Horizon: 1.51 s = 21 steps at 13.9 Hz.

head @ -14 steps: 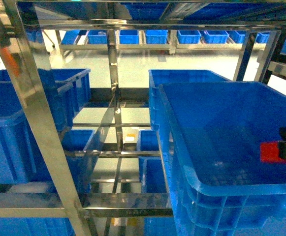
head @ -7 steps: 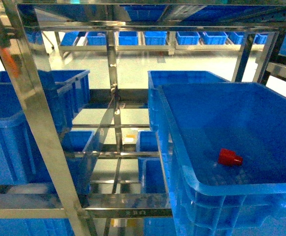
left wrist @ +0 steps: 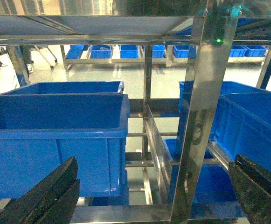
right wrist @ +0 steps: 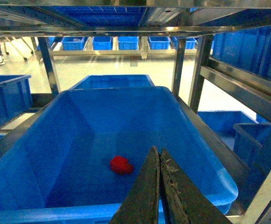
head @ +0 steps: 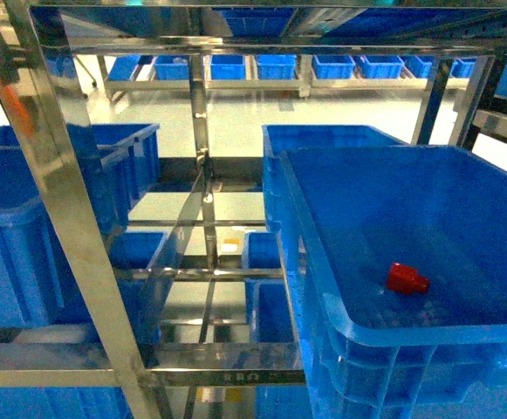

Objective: Pick red block from blue box to shelf

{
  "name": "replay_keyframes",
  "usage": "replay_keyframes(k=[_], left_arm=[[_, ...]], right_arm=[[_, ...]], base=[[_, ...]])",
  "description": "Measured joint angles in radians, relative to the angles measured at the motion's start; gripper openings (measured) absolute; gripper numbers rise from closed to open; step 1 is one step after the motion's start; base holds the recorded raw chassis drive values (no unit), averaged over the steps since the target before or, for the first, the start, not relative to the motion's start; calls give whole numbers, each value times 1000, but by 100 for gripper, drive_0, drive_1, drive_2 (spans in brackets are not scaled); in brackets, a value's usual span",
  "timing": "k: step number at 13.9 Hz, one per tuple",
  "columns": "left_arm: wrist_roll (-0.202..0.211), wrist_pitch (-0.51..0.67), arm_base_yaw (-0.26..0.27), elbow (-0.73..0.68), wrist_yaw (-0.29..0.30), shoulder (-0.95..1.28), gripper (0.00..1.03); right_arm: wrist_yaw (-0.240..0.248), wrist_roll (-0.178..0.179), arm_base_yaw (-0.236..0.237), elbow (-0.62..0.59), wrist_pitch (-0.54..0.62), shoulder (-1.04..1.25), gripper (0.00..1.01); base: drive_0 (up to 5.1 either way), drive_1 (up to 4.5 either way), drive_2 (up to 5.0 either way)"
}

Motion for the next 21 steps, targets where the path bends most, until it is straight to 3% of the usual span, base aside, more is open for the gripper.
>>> replay_keyframes(k=[8,16,18,21], left_arm=[[0,0,0,0,0,0,98],[0,0,0,0,0,0,98],[0,0,0,0,-2,0,98],[0,0,0,0,0,0,98]], right_arm=[[0,0,0,-2,-309,-335,2],[0,0,0,-2,-502,-529,2],[-2,0,0,-1,-681,-699,2],[-1,0,0,-2,-683,-703,2]], base=[[0,0,0],[0,0,0],[0,0,0],[0,0,0]])
